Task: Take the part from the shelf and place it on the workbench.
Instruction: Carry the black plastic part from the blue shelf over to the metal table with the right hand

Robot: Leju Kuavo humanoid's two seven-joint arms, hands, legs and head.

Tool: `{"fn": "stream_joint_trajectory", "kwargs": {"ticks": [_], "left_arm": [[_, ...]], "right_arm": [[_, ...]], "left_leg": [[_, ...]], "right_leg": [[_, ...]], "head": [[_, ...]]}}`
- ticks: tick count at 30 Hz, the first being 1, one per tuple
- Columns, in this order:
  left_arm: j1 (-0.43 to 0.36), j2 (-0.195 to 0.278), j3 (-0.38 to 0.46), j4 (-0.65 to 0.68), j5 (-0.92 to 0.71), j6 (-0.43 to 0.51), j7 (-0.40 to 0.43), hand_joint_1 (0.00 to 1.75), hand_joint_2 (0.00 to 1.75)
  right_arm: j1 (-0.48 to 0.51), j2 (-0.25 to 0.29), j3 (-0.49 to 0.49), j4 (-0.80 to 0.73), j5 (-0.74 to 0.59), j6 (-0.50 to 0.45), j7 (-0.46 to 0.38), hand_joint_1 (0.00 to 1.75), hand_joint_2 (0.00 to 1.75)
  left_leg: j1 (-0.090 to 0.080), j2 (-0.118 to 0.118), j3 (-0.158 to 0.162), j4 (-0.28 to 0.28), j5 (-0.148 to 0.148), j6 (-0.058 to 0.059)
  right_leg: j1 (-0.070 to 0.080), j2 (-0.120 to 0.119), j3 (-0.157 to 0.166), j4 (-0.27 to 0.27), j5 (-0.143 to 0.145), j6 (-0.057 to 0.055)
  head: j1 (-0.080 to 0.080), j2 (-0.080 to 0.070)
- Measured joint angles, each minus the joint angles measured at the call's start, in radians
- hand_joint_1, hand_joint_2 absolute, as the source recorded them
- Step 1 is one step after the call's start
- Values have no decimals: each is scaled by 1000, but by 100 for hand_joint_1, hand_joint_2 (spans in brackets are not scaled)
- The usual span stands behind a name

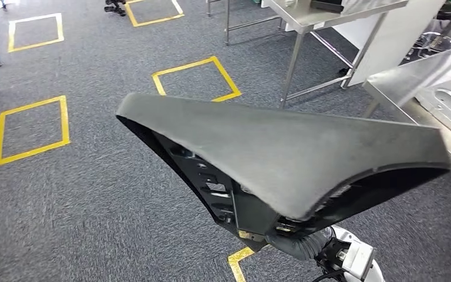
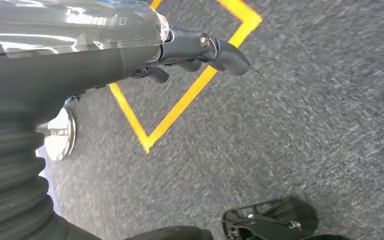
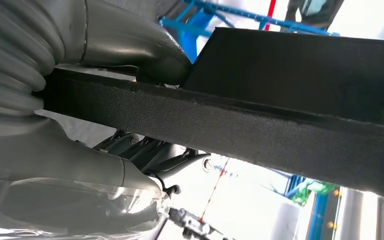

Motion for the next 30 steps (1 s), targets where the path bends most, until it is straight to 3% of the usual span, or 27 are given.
{"fn": "stream_joint_trajectory", "kwargs": {"ticks": [1, 3, 5, 7, 8, 10, 11, 13, 14, 15, 16, 18, 20, 23, 25, 27, 28, 29, 30], "left_arm": [[3, 1, 0, 0, -3, -3, 2, 0, 175], [14, 2, 0, 0, -9, -5, 6, 0, 175], [25, 3, 0, 0, -10, -1, -1, 0, 175], [31, 3, 0, 0, -10, 6, -17, 0, 175], [31, 2, 0, 0, -10, 9, -27, 0, 175], [30, 0, -1, 0, -10, 12, -40, 0, 175], [29, -1, -1, 0, -10, 12, -43, 0, 175], [28, -2, 0, 0, -9, 12, -45, 0, 175], [28, -2, 0, 0, -9, 12, -45, 0, 175], [27, -2, 0, 0, -9, 12, -45, 0, 175], [26, -2, 0, 0, -9, 12, -45, 0, 175], [22, -2, 0, 0, -9, 11, -44, 0, 175], [20, -3, 0, 0, -8, 11, -42, 0, 175], [15, -5, 0, 0, -7, 9, -31, 0, 175], [13, -7, 0, 0, -7, 8, -27, 0, 175], [11, -9, -1, 0, -7, 8, -26, 0, 175], [8, -10, -1, 0, -6, 8, -27, 0, 175], [5, -12, -1, 0, -6, 7, -27, 0, 175], [2, -12, -1, 0, -6, 7, -26, 0, 175]], "right_arm": [[2, 0, 0, -5, 2, -1, 1, 140, 175], [5, 0, 0, -13, 5, -2, 2, 140, 175], [10, 0, 0, -21, 10, -4, 3, 140, 175], [20, 0, -1, -32, 15, -8, 4, 140, 175], [25, 0, -2, -38, 18, -11, 4, 140, 175], [29, 2, -4, -48, 26, -15, 4, 140, 175], [30, 2, -4, -52, 29, -16, 5, 140, 175], [32, 3, -4, -57, 33, -16, 7, 140, 175], [33, 3, -4, -58, 34, -16, 8, 140, 175], [35, 3, -4, -59, 34, -16, 8, 140, 175], [36, 3, -4, -61, 34, -16, 8, 140, 175], [37, 3, -4, -65, 34, -16, 8, 140, 175], [36, 3, -4, -69, 34, -16, 8, 140, 175], [37, 3, -4, -70, 34, -15, 7, 140, 175], [34, 3, -4, -72, 33, -14, 6, 140, 175], [30, 2, -5, -72, 32, -14, 6, 140, 175], [30, 2, -5, -72, 32, -14, 6, 140, 175], [30, 2, -5, -72, 32, -13, 7, 140, 175], [30, 2, -5, -72, 32, -13, 7, 140, 175]], "left_leg": [[2, -11, 23, -55, 40, 1], [9, -65, 72, -179, 101, 3], [11, -102, 92, -235, 111, 10], [10, -89, 92, -248, 112, 22], [10, -78, 94, -255, 116, 29], [11, -52, 100, -269, 123, 42], [9, -38, 102, -271, 125, 46], [6, -8, 103, -273, 123, 48], [5, 7, 104, -272, 121, 48], [5, 21, 105, -272, 119, 47], [5, 33, 109, -272, 116, 45], [2, 54, 118, -271, 107, 38], [-3, 72, 125, -270, 98, 28], [-4, 90, 135, -269, 87, 13], [0, 56, 119, -220, 54, 5], [3, 9, 57, -90, -8, 2], [3, 0, 21, -21, -31, 0], [3, -4, -4, 25, -39, 0], [3, -5, -13, 35, -27, 1]], "right_leg": [[-1, 15, 1, 3, -1, 2], [-3, 43, -4, 11, -3, 8], [-5, 66, -18, 17, 1, 22], [-8, 87, -30, 17, 8, 36], [-8, 78, -33, 20, 6, 41], [-5, 26, -56, 70, -25, 48], [-5, -6, -83, 126, -54, 52], [-8, -32, -147, 258, -110, 59], [-10, -36, -165, 295, -117, 61], [-12, -39, -163, 292, -105, 63], [-13, -46, -139, 248, -77, 63], [-8, -88, -57, 102, -18, 58], [1, -116, -12, 17, 0, 44], [4, -89, -10, 8, -4, 26], [-2, -67, -5, 2, -2, 13], [-5, -47, -3, 0, -2, 5], [-4, -36, -2, 0, -3, 4], [-3, -23, -1, 0, -3, 3], [-2, -10, 2, 1, -4, 3]], "head": [[0, 0], [0, 0], [0, 0], [0, 0], [0, 0], [0, 0], [0, 0], [0, 0], [0, 0], [0, 0], [0, 0], [0, 0], [0, 0], [0, 0], [0, 0], [0, 0], [0, 0], [0, 0], [0, 0]]}}
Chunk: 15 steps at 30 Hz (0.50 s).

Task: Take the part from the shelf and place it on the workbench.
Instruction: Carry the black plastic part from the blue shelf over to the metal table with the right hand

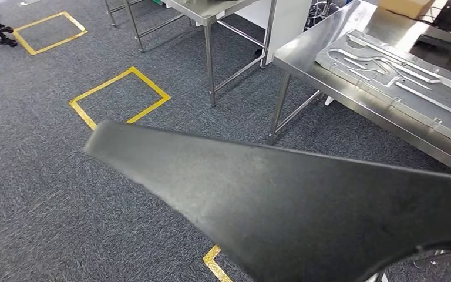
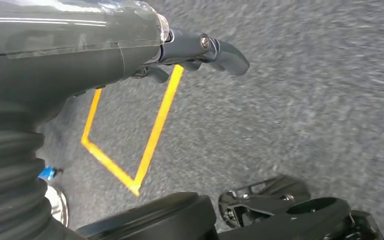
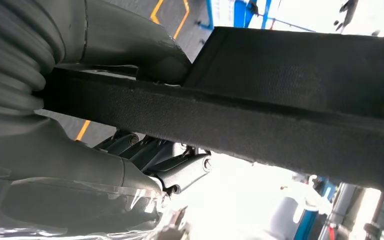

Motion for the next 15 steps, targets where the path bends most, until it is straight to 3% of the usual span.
{"fn": "stream_joint_trajectory", "kwargs": {"ticks": [2, 4, 6, 8, 10, 12, 14, 15], "left_arm": [[1, -1, 0, 0, -1, -3, 4, 0, 175], [3, -1, 0, 0, -1, -8, 10, 0, 175], [4, -3, 0, 0, -1, -11, 12, 0, 175], [3, -6, 0, 0, -2, -11, 12, 0, 175], [3, -9, 0, 0, -2, -11, 10, 0, 175], [8, -10, 0, 0, -2, -10, 5, 0, 175], [11, -9, 0, 0, -1, -10, 2, 0, 175], [12, -9, 0, 0, 0, -10, 2, 0, 175]], "right_arm": [[0, 0, 0, 0, 0, -1, 0, 140, 175], [1, 0, 0, -1, 0, -4, 1, 140, 175], [4, 0, 0, -1, 0, -6, 2, 140, 175], [8, 0, 0, -2, 0, -7, 1, 140, 175], [9, 0, 0, -3, -1, -8, -1, 140, 175], [5, 1, 0, -4, -3, -8, -2, 140, 175], [4, 1, 0, -2, -4, -5, -2, 140, 175], [3, 1, 0, 0, -5, -4, -2, 140, 175]], "left_leg": [[1, -11, 35, -98, 78, 5], [3, -53, 84, -228, 139, 11], [2, -80, 101, -276, 144, 18], [2, -66, 103, -287, 147, 29], [5, -42, 108, -299, 154, 42], [5, -17, 110, -305, 157, 51], [2, 8, 110, -305, 155, 52], [2, 21, 111, -305, 153, 51]], "right_leg": [[0, 29, 6, 2, -3, 3], [-1, 54, 7, 7, -5, 10], [-4, 73, -2, 9, -2, 22], [-6, 86, -9, 7, 3, 36], [-3, 47, -22, 34, -15, 45], [-3, -9, -71, 135, -70, 51], [-8, -25, -131, 257, -117, 57], [-11, -27, -143, 280, -116, 60]], "head": [[0, 0], [0, 0], [0, 0], [0, 0], [0, 0], [0, 0], [0, 0], [0, 0]]}}
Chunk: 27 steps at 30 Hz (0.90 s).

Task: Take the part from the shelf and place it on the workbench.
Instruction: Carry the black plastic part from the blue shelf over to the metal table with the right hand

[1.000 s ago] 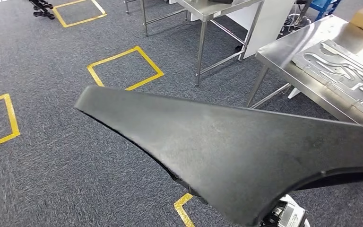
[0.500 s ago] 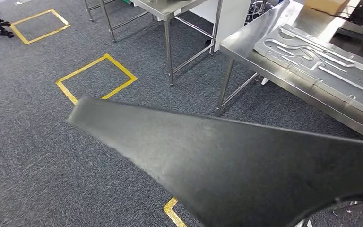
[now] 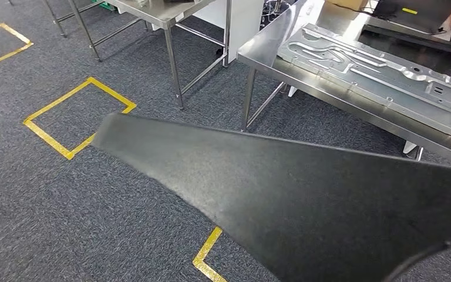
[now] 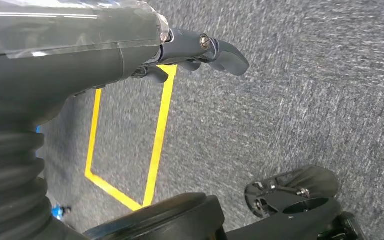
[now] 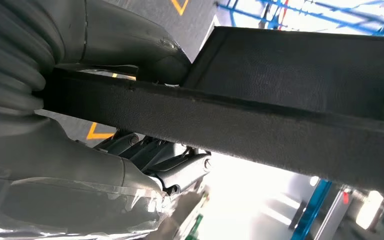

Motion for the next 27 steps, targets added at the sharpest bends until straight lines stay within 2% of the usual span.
{"fn": "stream_joint_trajectory", "kwargs": {"ticks": [1, 2, 4, 5, 6, 8, 9, 11, 12, 13, 14, 15, 16, 17, 18, 19, 21, 22, 23, 24, 25, 27], "left_arm": [[1, 0, 0, 0, 1, 0, 0, 0, 175], [1, 1, 0, 0, 2, 1, 0, 0, 175], [2, 1, 0, 0, 4, 2, 0, 0, 175], [2, 2, 1, 0, 5, 2, 0, 0, 175], [3, 2, 1, 0, 7, 2, 2, 0, 175], [2, 3, 2, 0, 10, 3, 6, 0, 175], [1, 3, 2, 0, 10, 4, 8, 0, 175], [0, 4, 3, 0, 11, 4, 10, 0, 175], [-1, 5, 3, 0, 12, 4, 10, 0, 175], [-4, 5, 4, 0, 12, 4, 9, 0, 175], [-8, 5, 4, 0, 13, 4, 9, 0, 175], [-11, 5, 4, 0, 13, 3, 9, 0, 175], [-13, 5, 4, 0, 13, 3, 8, 0, 175], [-13, 5, 4, 0, 12, 2, 7, 0, 175], [-11, 5, 4, 0, 11, 2, 5, 0, 175], [-8, 5, 4, 0, 11, 1, 2, 0, 175], [-5, 4, 4, 0, 11, 1, -3, 0, 175], [-6, 4, 4, 0, 12, 1, -4, 0, 175], [-7, 3, 4, 0, 12, 1, -4, 0, 175], [-8, 2, 4, 0, 12, 1, -4, 0, 175], [-8, 1, 4, 0, 12, 1, -4, 0, 175], [-4, -1, 4, 0, 11, 1, -4, 0, 175]], "right_arm": [[-2, 0, 0, 2, -1, 2, 0, 140, 175], [-5, 0, 0, 4, -3, 4, 1, 140, 175], [-15, 0, 0, 6, -6, 7, 2, 140, 175], [-21, 0, 0, 7, -8, 9, 3, 140, 175], [-26, 0, 0, 9, -11, 10, 4, 140, 175], [-31, 0, 0, 10, -14, 14, 5, 140, 175], [-33, 0, 0, 11, -15, 16, 6, 140, 175], [-40, -1, 0, 11, -16, 17, 6, 140, 175], [-43, -2, 1, 12, -16, 17, 6, 140, 175], [-47, -2, 1, 13, -16, 17, 6, 140, 175], [-48, -2, 1, 14, -16, 17, 8, 140, 175], [-48, -2, 2, 16, -16, 17, 9, 140, 175], [-48, -2, 2, 17, -16, 18, 11, 140, 175], [-48, -2, 2, 17, -16, 18, 13, 140, 175], [-48, -2, 2, 17, -16, 18, 15, 140, 175], [-48, -2, 2, 17, -16, 19, 16, 140, 175], [-48, -2, 2, 17, -16, 21, 19, 140, 175], [-47, -2, 2, 16, -16, 21, 20, 140, 175], [-46, -2, 2, 16, -16, 23, 21, 140, 175], [-44, -2, 2, 16, -16, 23, 21, 140, 175], [-44, -1, 2, 16, -16, 23, 21, 140, 175], [-47, 1, 2, 16, -16, 24, 22, 140, 175]], "left_leg": [[0, 12, 2, 0, -2, -1], [0, 24, 6, 0, -5, -4], [-3, 42, 14, 1, -13, -11], [-5, 50, 17, 2, -17, -16], [-7, 58, 20, 2, -20, -21], [-9, 75, 26, 0, -25, -30], [-8, 71, 28, 5, -31, -36], [-5, 34, 7, 63, -68, -46], [-2, 7, -22, 124, -99, -49], [-2, -10, -58, 197, -129, -52], [-1, -17, -90, 259, -149, -54], [-1, -20, -109, 295, -151, -55], [-1, -22, -111, 290, -131, -55], [0, -25, -98, 250, -96, -53], [3, -39, -73, 181, -54, -51], [5, -61, -48, 116, -24, -49], [8, -97, -20, 35, -2, -42], [7, -100, -18, 29, -7, -38], [7, -92, -16, 25, -6, -31], [8, -82, -15, 21, -3, -25], [9, -70, -12, 17, -1, -17], [10, -44, -9, 10, 3, -7]], "right_leg": [[-2, -4, 9, -17, 20, 1], [-3, -13, 38, -72, 53, 1], [2, -52, 113, -214, 107, -6], [6, -66, 136, -258, 117, -12], [11, -73, 145, -277, 117, -18], [13, -54, 144, -279, 115, -28], [10, -44, 146, -282, 115, -32], [4, -24, 151, -288, 117, -43], [3, -15, 152, -289, 118, -47], [3, -6, 153, -289, 117, -50], [3, 5, 153, -288, 117, -51], [4, 17, 154, -288, 116, -51], [4, 31, 155, -286, 115, -51], [4, 45, 157, -285, 114, -50], [3, 59, 158, -282, 113, -47], [4, 73, 156, -278, 112, -43], [3, 95, 146, -272, 112, -32], [2, 104, 141, -271, 115, -25], [1, 113, 137, -273, 118, -18], [0, 112, 135, -272, 119, -12], [1, 95, 130, -262, 112, -7], [3, 39, 90, -180, 65, -1]], "head": [[0, 0], [0, 0], [0, 0], [0, 0], [0, 0], [0, 0], [0, 0], [0, 0], [0, 0], [0, 0], [0, 0], [0, 0], [0, 0], [0, 0], [0, 0], [0, 0], [0, 0], [0, 0], [0, 0], [0, 0], [0, 0], [0, 0]]}}
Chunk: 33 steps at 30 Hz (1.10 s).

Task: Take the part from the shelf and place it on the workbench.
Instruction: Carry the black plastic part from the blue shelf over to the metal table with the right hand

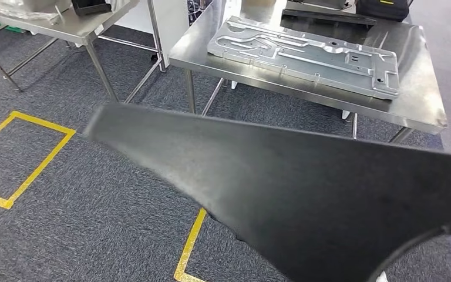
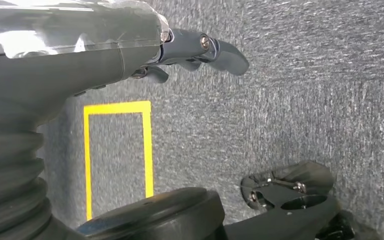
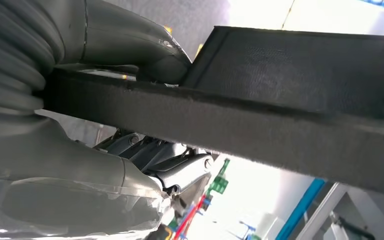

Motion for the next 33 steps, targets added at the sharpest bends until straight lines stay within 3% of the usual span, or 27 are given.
{"fn": "stream_joint_trajectory", "kwargs": {"ticks": [2, 3, 4, 6, 8, 10, 12, 14, 16, 18, 19, 20, 23, 25, 27, 29, 30, 31, 33], "left_arm": [[4, 0, 0, 0, 0, 0, 1, 0, 175], [5, 0, 0, 0, 0, 0, 1, 0, 175], [6, 0, 0, 0, 0, 0, 2, 0, 175], [6, 0, 0, 0, 0, 0, 4, 0, 175], [8, 1, 1, 0, -1, -1, 4, 0, 175], [9, 1, 1, 0, -1, -1, 4, 0, 175], [8, 1, 1, 0, -2, -2, 5, 0, 175], [7, 2, 2, 0, -3, -2, 4, 0, 175], [3, 2, 2, 0, -3, -2, 1, 0, 175], [-4, 2, 2, 0, -3, -2, -2, 0, 175], [-7, 2, 2, 0, -3, -2, -4, 0, 175], [-8, 2, 2, 0, -3, -2, -4, 0, 175], [-2, 4, 3, 0, -1, -6, -1, 0, 175], [-1, 6, 8, 0, 9, -18, 2, 0, 175], [-4, 6, 16, 0, 22, -39, 4, 0, 175], [-5, 6, 21, 0, 30, -55, 4, 0, 175], [-3, 5, 23, 0, 32, -59, 4, 0, 175], [-2, 5, 25, 0, 34, -63, 4, 0, 175], [0, 6, 29, 0, 38, -69, 4, 0, 175]], "right_arm": [[-2, 1, 0, 1, 0, 1, 1, 140, 175], [-1, 1, 0, 1, 0, 2, 1, 140, 175], [-1, 1, 0, 2, 0, 2, 1, 140, 175], [-1, 1, 0, 2, 0, 3, 1, 140, 175], [-3, 1, 0, 3, 0, 4, 1, 140, 175], [-6, 1, 0, 3, -1, 4, 2, 140, 175], [-8, 1, 0, 2, -2, 4, 2, 140, 175], [-10, -1, 0, 1, -2, 3, 3, 140, 175], [-13, -3, 0, 1, -1, 0, 3, 140, 175], [-13, -3, 0, 1, -1, -4, 3, 140, 175], [-13, -3, 0, 1, 0, -5, 3, 140, 175], [-12, -3, 0, 1, 0, -7, 3, 140, 175], [-13, -3, 0, 1, 0, -7, 2, 140, 175], [-13, -3, 0, 1, 0, -7, 1, 140, 175], [-14, -3, 0, 0, 0, -6, -1, 140, 175], [-18, -3, 0, 0, -1, -5, -4, 140, 175], [-20, -2, 0, 0, -1, -5, -6, 140, 175], [-22, -2, 0, 1, -1, -6, -7, 140, 175], [-23, -1, 0, 2, -1, -6, -10, 140, 175]], "left_leg": [[-3, 26, 0, 0, -2, 3], [-4, 39, 0, 0, -4, 4], [-4, 52, 2, 0, -6, 3], [-5, 75, 9, 0, -11, -1], [-9, 93, 18, 1, -19, -10], [-13, 110, 23, 0, -25, -19], [-13, 121, 28, 1, -31, -30], [-9, 86, 16, 37, -58, -42], [-6, 35, -38, 154, -119, -50], [-6, 22, -101, 282, -163, -52], [-6, 21, -113, 304, -158, -52], [-6, 19, -107, 285, -132, -50], [-6, -5, -30, 90, -21, -36], [-9, -18, -8, 23, -5, -24], [-10, -17, -8, 12, -6, -12], [-6, -10, -5, 1, 3, 2], [-3, -6, -3, -3, 6, 6], [-4, -1, -3, -4, 8, 9], [-5, 7, -4, -4, 7, 10]], "right_leg": [[-2, -33, -65, 130, -57, 6], [-4, -38, -86, 172, -67, 8], [-5, -41, -88, 177, -57, 9], [-7, -56, -36, 79, 5, 8], [0, -98, 31, -48, 48, -3], [9, -116, 50, -92, 50, -15], [8, -93, 48, -94, 52, -25], [2, -71, 50, -100, 54, -36], [0, -51, 52, -102, 54, -45], [2, -29, 53, -101, 54, -49], [2, -16, 54, -101, 53, -49], [3, -2, 57, -101, 53, -49], [4, 33, 62, -97, 51, -44], [3, 46, 56, -94, 52, -33], [2, 53, 50, -97, 56, -19], [4, 27, 40, -76, 40, -10], [4, 6, 23, -39, 17, -7], [3, -16, -4, 19, -14, -5], [-2, -35, -67, 148, -66, 1]], "head": [[0, 0], [0, 0], [0, 0], [0, 0], [0, 0], [0, 0], [0, 0], [0, 0], [0, 0], [0, 0], [0, 0], [0, 0], [0, 0], [0, 0], [0, 0], [0, 0], [0, 0], [0, 0], [0, 0]]}}
